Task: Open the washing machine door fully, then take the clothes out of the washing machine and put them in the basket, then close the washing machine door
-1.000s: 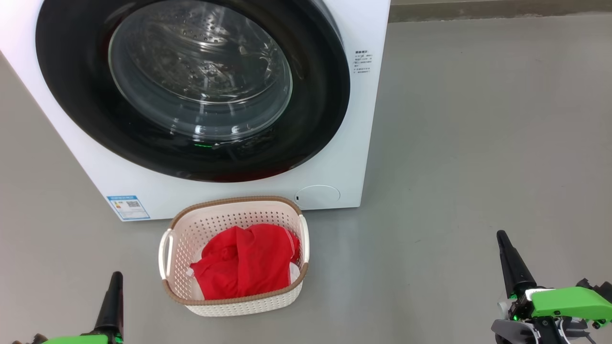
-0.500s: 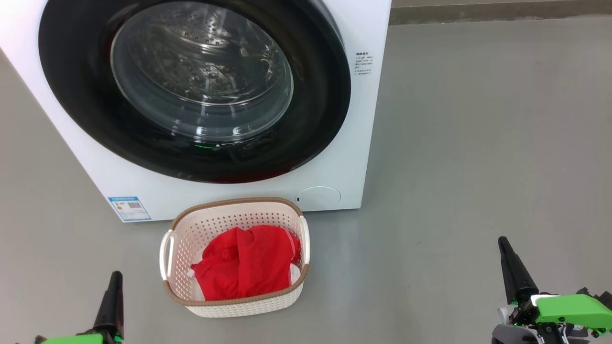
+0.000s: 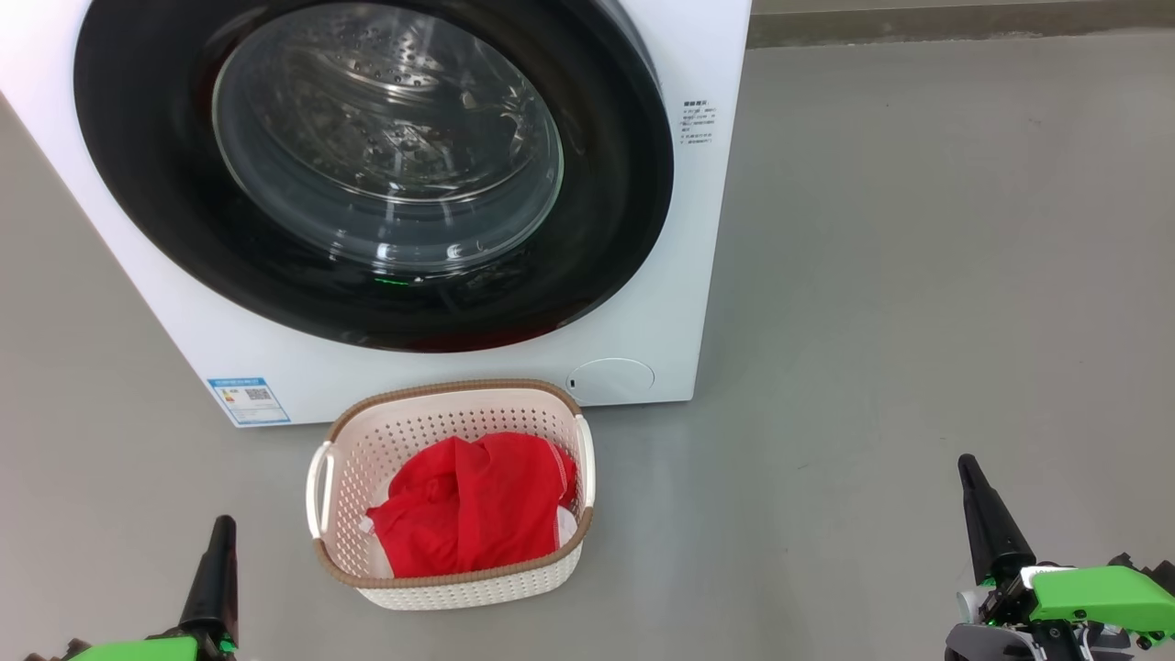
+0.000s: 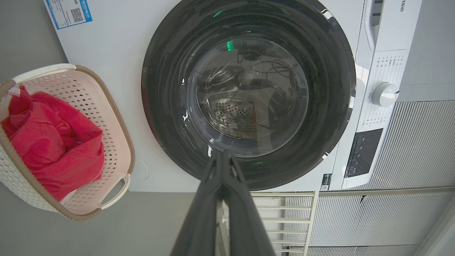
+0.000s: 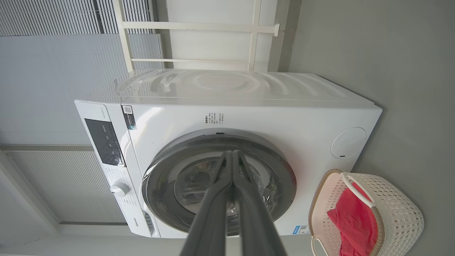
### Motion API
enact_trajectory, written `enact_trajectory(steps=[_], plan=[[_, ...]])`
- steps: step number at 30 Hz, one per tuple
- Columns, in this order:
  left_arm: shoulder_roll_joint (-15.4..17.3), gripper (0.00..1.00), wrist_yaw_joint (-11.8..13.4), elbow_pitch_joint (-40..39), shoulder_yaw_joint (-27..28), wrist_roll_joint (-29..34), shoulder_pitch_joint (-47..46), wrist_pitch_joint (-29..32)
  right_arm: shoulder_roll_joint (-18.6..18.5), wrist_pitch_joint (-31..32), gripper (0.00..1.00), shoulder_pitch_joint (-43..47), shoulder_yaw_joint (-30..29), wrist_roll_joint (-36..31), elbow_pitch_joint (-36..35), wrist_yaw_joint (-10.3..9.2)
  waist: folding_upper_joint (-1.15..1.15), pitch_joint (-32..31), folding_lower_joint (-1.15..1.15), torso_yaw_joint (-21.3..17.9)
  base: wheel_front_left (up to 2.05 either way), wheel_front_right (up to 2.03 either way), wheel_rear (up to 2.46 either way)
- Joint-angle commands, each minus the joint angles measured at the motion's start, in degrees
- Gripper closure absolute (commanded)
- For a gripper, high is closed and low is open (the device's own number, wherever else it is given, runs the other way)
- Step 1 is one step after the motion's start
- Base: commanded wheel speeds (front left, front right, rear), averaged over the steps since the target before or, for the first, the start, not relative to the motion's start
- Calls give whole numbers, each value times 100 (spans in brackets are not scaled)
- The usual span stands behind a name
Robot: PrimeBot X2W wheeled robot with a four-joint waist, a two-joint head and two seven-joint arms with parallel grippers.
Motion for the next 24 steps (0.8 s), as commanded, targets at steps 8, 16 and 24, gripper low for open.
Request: enact_trajectory(steps=[8,16,24], plan=[[62,100,-20,-111,206,3,-217,26,-2,38,100,-60,108,5,-175,-5,0,0,0,0,0,0,0],[55,100,-20,-110,216,12,-218,34,2,42,100,-61,103,1,-174,-5,0,0,0,0,0,0,0],[49,100,-20,-110,225,19,-219,41,5,46,100,-61,98,-3,-174,-5,0,0,0,0,0,0,0]])
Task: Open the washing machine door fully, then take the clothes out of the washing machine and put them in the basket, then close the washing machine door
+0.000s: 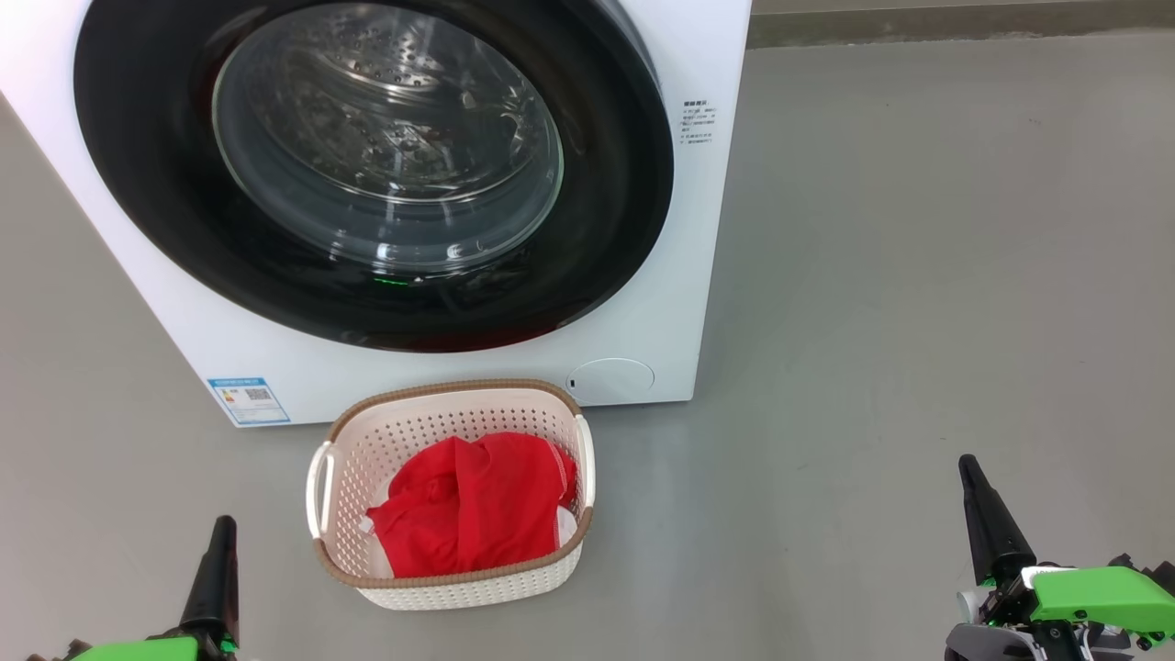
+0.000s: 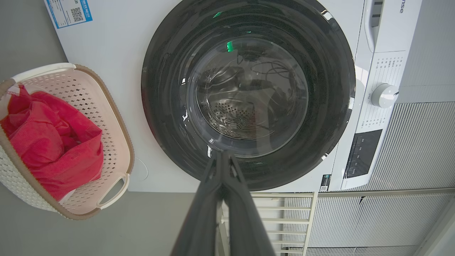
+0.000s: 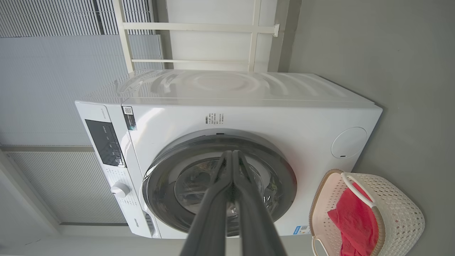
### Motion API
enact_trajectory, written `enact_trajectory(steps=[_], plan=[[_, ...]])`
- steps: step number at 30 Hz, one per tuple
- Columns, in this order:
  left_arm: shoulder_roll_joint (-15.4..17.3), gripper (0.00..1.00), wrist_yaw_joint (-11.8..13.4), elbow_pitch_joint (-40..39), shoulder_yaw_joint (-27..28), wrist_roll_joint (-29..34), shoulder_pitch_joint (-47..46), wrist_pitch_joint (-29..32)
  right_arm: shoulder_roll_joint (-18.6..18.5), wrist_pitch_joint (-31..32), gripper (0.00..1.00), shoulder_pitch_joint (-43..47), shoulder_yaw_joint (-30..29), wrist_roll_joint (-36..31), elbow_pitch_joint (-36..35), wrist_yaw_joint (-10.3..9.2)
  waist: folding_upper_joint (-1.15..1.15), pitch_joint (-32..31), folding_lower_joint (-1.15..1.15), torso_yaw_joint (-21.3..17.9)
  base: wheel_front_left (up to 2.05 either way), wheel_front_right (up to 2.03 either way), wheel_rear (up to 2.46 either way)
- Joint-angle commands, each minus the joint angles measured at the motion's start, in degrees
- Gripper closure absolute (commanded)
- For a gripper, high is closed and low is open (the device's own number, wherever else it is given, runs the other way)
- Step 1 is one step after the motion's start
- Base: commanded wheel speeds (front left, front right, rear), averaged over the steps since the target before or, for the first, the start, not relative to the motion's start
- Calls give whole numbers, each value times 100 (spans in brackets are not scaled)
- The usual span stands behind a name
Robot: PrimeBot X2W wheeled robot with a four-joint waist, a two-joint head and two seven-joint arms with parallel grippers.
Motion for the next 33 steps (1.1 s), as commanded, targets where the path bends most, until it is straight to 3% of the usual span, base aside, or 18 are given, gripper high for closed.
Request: enact_trajectory(steps=[1,33], plan=[[78,100,-20,-111,203,18,-218,36,-11,29,100,-61,125,-3,-174,-5,0,0,0,0,0,0,0],[58,100,-20,-110,231,42,-221,59,-2,40,100,-63,111,-15,-173,-5,0,0,0,0,0,0,0]])
